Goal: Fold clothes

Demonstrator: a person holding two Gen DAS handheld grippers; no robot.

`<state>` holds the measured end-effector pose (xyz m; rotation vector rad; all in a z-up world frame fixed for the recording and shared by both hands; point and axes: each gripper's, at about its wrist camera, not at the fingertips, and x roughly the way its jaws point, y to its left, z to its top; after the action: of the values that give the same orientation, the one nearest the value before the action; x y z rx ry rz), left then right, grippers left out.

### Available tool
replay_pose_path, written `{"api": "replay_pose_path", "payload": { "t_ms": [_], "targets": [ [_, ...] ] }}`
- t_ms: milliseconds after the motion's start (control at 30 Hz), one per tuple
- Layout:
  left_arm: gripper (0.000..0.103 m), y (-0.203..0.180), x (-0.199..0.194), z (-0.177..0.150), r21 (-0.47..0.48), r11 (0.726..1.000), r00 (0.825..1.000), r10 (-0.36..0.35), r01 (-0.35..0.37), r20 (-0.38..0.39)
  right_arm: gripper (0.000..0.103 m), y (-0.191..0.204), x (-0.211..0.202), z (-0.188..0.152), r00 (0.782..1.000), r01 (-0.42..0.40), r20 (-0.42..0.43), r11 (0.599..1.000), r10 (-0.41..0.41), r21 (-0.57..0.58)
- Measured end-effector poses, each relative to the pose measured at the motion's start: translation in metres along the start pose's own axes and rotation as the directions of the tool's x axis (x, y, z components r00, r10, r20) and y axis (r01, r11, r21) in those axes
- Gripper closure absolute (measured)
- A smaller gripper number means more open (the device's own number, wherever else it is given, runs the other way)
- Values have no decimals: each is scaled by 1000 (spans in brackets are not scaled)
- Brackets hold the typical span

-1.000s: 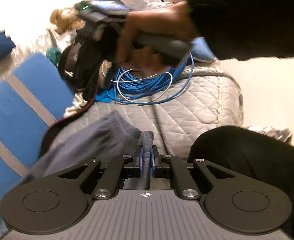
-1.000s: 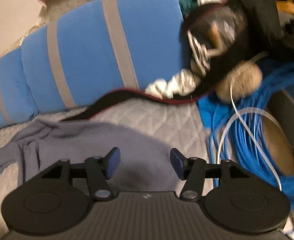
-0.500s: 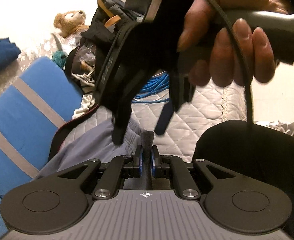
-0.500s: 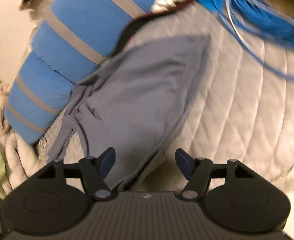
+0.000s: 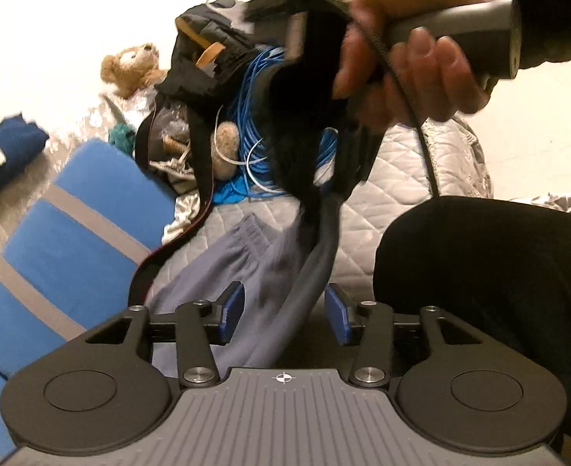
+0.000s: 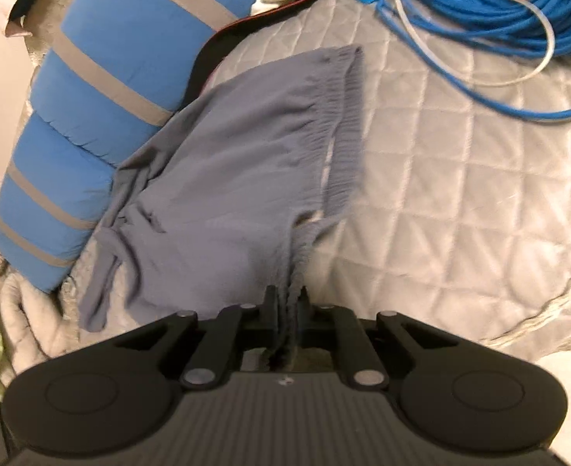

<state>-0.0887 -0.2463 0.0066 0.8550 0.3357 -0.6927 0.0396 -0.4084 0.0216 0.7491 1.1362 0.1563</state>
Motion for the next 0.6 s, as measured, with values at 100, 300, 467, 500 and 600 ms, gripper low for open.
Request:
{"api": "replay_pose_path", "payload": {
  "t_ms": [100, 300, 467, 500, 600],
  "targets": [
    [59, 23, -2, -2, -111, 993, 1000, -25, 25, 6, 95, -10, -10, -1, 1000, 10, 7, 1000, -10, 8],
    [57, 83, 39, 11, -332, 942, 999, -42, 44, 14, 95, -21, -4, -8, 1000, -15, -16, 999, 16, 36],
    [57, 114, 110, 23, -328, 943, 998, -61, 56, -5, 95, -22, 0, -5, 999, -17, -27, 999, 18, 27],
    [57, 118, 123, 25, -337, 938, 996, -86, 78, -9, 95, -21, 1, -5, 999, -19, -28, 1000, 19, 21],
    [57, 131, 163, 30, -372, 923, 993, -115, 103, -10, 95, -22, 2, -5, 999, -29, -33, 999, 29, 14]
  ]
}}
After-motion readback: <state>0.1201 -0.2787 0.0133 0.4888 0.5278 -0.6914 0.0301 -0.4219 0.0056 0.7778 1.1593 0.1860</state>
